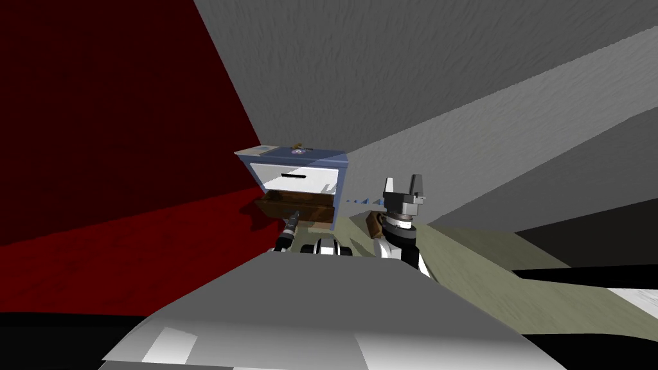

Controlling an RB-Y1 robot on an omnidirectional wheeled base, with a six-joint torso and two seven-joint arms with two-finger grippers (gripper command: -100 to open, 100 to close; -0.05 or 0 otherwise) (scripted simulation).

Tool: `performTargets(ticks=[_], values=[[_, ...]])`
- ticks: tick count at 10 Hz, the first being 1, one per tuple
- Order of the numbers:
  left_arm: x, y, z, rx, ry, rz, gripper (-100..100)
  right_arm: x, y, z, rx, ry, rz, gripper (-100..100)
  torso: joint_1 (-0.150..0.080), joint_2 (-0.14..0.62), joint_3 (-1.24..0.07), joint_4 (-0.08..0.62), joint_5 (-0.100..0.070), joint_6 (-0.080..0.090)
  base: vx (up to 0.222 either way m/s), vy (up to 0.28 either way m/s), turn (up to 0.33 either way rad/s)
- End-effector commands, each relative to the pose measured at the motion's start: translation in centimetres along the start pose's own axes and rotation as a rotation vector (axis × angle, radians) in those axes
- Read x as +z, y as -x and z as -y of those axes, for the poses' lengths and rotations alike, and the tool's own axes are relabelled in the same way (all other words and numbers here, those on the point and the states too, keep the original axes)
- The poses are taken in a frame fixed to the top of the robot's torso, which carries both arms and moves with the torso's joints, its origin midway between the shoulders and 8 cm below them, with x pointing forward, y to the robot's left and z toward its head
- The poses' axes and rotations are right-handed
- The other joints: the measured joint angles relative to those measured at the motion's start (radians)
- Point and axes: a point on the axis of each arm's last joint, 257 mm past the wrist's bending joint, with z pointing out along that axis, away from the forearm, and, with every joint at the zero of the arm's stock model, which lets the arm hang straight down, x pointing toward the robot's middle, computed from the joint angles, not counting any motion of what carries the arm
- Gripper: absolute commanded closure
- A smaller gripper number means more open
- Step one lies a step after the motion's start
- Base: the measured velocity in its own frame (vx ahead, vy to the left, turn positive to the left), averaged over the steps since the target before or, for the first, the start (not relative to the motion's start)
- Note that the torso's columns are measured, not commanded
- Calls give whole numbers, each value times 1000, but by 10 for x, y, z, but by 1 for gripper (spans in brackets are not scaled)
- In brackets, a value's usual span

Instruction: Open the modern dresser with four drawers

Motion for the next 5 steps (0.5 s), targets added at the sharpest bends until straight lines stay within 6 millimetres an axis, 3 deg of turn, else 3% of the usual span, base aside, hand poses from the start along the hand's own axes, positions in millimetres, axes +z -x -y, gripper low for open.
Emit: performTargets(ticks=[1, 5], values=[[10, 9, 14, 0, 0, 2, -100, 0, 0, 0, 0, 0, 0, 0, 0, -4, -2, -1, 1, 0, -30, -14, -4], [18, 17, 29, -1, 1, 3, -100, 0, 0, 0, 0, 0, 0, 0, 1, -4, -2, -2, 1, 1, -4, -12, -3]])
